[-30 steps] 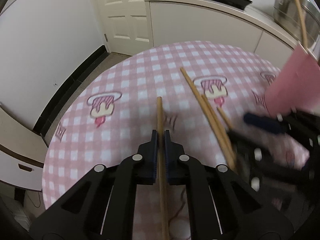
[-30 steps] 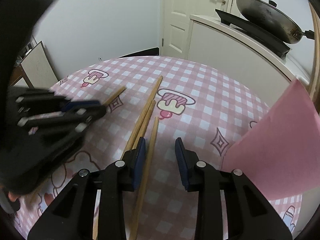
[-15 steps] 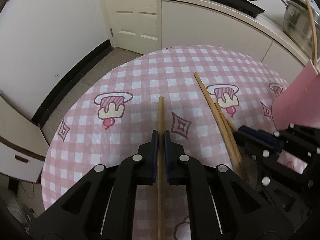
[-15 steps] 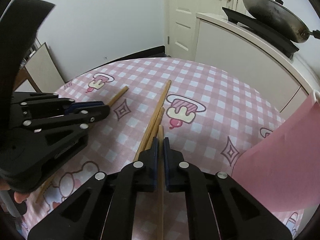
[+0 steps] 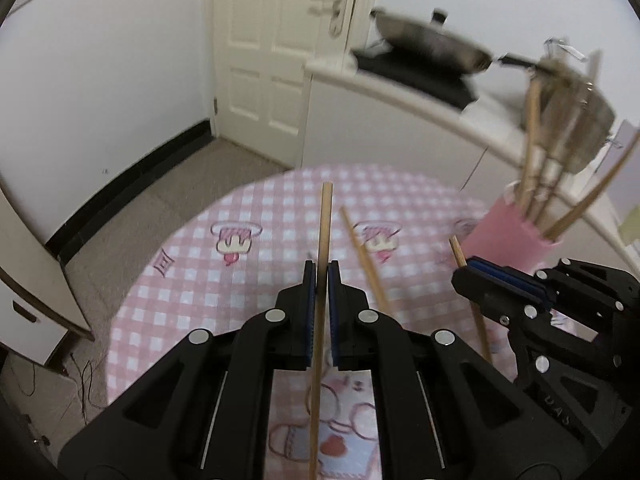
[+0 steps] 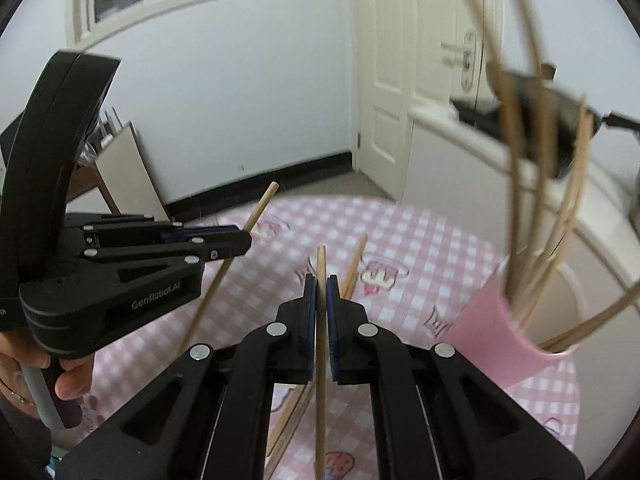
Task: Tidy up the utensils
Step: 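Raise the chopstick in the left tool above the cup while the right tool carries its own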
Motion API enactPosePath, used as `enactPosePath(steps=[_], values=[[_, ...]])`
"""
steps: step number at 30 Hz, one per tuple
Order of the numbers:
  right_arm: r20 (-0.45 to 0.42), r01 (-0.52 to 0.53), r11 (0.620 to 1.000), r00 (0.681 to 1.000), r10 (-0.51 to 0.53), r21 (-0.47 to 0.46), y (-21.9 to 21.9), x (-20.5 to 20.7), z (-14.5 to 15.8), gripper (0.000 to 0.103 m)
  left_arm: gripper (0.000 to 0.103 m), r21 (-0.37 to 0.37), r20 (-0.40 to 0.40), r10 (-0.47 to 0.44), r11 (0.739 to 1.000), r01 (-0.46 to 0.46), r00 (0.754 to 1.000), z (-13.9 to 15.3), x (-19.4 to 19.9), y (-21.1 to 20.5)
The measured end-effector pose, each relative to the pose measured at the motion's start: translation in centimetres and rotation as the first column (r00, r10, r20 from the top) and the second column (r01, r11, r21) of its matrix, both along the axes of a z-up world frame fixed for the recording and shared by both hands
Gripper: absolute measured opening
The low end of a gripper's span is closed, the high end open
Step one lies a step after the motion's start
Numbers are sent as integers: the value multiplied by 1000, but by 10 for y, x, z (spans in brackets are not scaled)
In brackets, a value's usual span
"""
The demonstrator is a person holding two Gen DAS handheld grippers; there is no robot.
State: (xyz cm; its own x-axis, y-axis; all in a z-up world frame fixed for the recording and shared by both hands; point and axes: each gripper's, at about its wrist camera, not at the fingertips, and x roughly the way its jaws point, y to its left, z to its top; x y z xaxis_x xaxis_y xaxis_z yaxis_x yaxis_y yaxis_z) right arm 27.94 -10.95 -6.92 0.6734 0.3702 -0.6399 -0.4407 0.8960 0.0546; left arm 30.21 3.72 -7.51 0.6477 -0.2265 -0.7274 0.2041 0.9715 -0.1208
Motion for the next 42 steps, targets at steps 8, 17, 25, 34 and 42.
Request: enactPosePath(steps=[8,17,25,34,42], values=[[111,1,1000,994,-5,31,-15,-38,48,4,6,-64,156,-11,998,21,988,59,-51,-7],[210,25,997,977,-41,77,-52,-71,90,4,6,-96,280,-56,992,86,958,96,-96,-31],[321,72,992,941,-103,106,-82,-87,128,4,6,-125,366,-67,985,120,928,124,-110,-56],[422,143,981,887,-184,129,-101,-76,137,4,6,-158,424,-74,975,154,903,146,-101,-95],[485,172,972,844,-228,158,-115,-58,142,4,6,-178,457,-57,972,154,888,151,-91,-118]])
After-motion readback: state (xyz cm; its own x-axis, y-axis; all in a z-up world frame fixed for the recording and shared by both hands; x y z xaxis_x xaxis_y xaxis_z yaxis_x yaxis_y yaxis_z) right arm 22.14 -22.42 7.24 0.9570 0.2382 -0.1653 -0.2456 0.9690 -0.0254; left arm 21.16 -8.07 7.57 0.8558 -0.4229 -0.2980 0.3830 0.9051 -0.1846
